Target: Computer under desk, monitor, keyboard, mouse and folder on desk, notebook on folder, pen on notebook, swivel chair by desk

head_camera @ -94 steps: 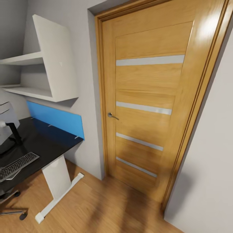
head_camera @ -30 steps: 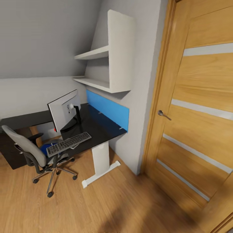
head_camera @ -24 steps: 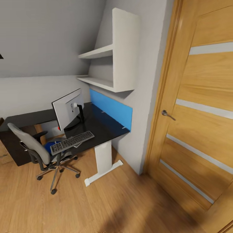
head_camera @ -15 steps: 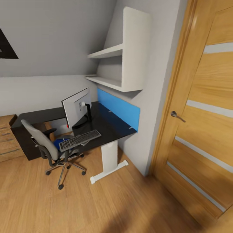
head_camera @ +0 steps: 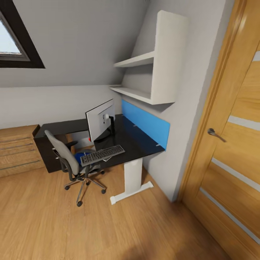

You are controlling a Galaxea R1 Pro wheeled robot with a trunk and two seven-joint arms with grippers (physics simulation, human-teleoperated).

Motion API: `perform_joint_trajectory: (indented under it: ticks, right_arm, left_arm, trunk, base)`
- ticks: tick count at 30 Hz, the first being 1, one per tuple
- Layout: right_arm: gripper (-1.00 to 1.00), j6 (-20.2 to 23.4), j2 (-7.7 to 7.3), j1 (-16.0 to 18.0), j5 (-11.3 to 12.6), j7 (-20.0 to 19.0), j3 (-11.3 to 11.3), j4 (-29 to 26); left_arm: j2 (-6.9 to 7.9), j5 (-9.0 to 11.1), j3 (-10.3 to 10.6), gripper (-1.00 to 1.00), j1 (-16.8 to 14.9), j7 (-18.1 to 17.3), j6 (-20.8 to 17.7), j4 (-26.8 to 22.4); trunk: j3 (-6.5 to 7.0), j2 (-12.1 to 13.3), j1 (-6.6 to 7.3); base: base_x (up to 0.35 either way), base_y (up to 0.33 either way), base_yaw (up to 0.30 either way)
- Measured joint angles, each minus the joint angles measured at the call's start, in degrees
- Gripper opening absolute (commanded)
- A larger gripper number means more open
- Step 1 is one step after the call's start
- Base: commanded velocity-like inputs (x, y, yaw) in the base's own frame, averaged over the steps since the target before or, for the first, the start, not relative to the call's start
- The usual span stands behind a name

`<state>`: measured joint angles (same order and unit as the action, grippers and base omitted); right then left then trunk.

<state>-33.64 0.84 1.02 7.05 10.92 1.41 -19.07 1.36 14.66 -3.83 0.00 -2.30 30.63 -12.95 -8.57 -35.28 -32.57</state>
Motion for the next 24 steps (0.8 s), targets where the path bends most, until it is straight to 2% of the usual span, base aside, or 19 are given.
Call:
perform_joint_trajectory:
  ticks: [10,17,24]
  right_arm:
    - [1.00,-1.22,0.09,0.00,0.01,0.07,0.03,0.07]
    - [1.00,-1.21,0.14,-0.01,0.00,0.08,0.04,0.07]
    - [1.00,-1.20,0.12,0.00,-0.08,0.00,-0.03,0.07]
  left_arm:
    - [0.16,0.02,-0.01,1.00,0.00,0.01,0.00,0.01]
    - [0.67,0.02,-0.01,1.00,0.00,-0.01,-0.07,0.01]
    - [0.77,0.02,-0.01,1.00,0.00,-0.01,-0.08,0.01]
  trunk:
    - [0.73,0.00,0.01]
    - [1.28,0.00,0.03]
    - [1.50,0.00,0.02]
  base:
    - [0.027,0.000,0.195]
    - [0.261,0.000,0.166]
    - [0.245,0.000,0.039]
